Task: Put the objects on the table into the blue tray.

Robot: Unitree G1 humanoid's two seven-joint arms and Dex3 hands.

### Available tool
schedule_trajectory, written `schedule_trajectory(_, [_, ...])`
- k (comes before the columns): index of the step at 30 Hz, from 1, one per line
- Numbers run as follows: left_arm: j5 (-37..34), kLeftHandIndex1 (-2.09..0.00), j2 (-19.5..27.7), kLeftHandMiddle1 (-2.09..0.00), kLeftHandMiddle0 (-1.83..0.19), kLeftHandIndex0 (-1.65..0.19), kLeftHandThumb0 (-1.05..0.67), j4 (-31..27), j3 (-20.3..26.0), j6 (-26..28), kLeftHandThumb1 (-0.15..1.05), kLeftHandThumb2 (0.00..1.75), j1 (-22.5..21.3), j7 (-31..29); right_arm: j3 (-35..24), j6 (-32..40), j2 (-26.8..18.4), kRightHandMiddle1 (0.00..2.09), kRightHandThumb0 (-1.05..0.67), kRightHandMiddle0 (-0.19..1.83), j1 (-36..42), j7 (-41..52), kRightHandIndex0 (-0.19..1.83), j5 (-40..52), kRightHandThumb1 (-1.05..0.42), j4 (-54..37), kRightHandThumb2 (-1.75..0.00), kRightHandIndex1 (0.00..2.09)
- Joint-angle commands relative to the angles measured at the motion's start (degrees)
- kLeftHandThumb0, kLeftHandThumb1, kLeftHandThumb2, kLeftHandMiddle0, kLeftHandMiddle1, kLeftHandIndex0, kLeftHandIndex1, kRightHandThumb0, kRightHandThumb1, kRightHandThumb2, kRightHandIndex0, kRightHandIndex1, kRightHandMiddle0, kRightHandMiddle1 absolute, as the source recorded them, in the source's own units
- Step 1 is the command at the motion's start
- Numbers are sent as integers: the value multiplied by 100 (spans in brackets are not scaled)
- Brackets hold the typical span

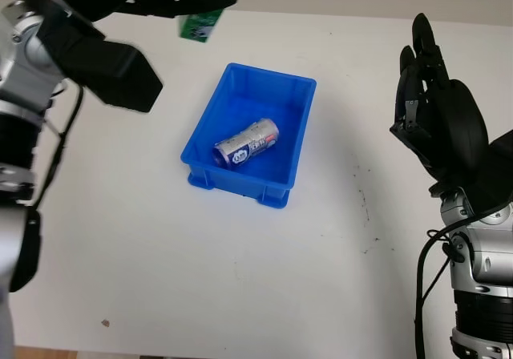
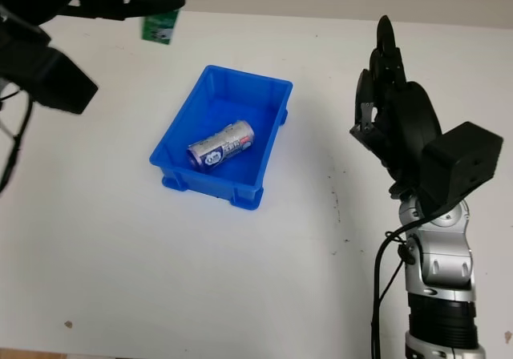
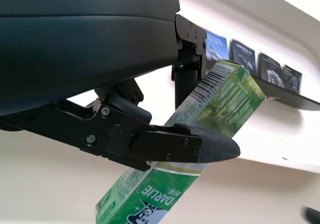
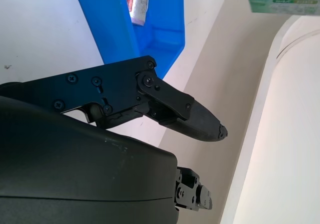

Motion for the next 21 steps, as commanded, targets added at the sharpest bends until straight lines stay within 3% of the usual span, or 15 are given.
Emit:
schedule_trajectory(1, [-178,-209,-213,-209,-105,-69,-50,-10,0,198,105,35,60,-355,-4,-88,0,0,-54,-19,30,-39,-19,-35,-105,-93,-90,0])
schedule_trajectory(3, [29,-209,-321,-209,-85,-48,-55,-55,-255,630,105,44,151,-859,-4,-31,4,0,-54,-19,84,-54,-19,-40,-105,-187,-90,0])
schedule_trajectory(4, [134,-197,-340,-198,-64,-24,-58,-89,-391,820,105,50,219,-1167,-11,29,0,0,-55,-19,126,-62,-19,-32,-105,-268,-89,0])
schedule_trajectory(5, [200,-172,-347,-180,-43,-5,-61,-140,-464,954,105,54,273,-1379,-14,77,-2,0,-56,-19,159,-70,-19,-26,-105,-334,-88,0])
schedule_trajectory(7, [267,-137,-387,-158,-26,4,-65,-284,-548,1324,105,56,406,-1766,-29,148,-1,0,-56,-19,227,-81,-19,-4,-105,-454,-87,0])
schedule_trajectory(10, [338,-75,-458,-64,-19,11,-67,-393,-622,1650,105,55,652,-2034,-70,194,-14,0,-54,-19,308,-69,-19,33,-105,-557,-87,0])
schedule_trajectory(12, [426,-51,-479,-29,-22,11,-67,-333,-668,1734,105,59,717,-2112,-87,260,-14,0,-52,-19,338,-90,-19,44,-105,-602,-87,0])
schedule_trajectory(15, [601,-36,-458,-13,-18,13,-68,-147,-765,1682,105,62,692,-2149,-93,292,-40,0,-53,-19,348,-50,-19,64,-105,-588,-85,0])
schedule_trajectory(21, [960,-29,-428,-11,-24,8,-69,252,-860,1463,105,61,584,-1873,-90,232,-19,0,-54,-19,315,-17,-19,112,-105,-477,-84,0])
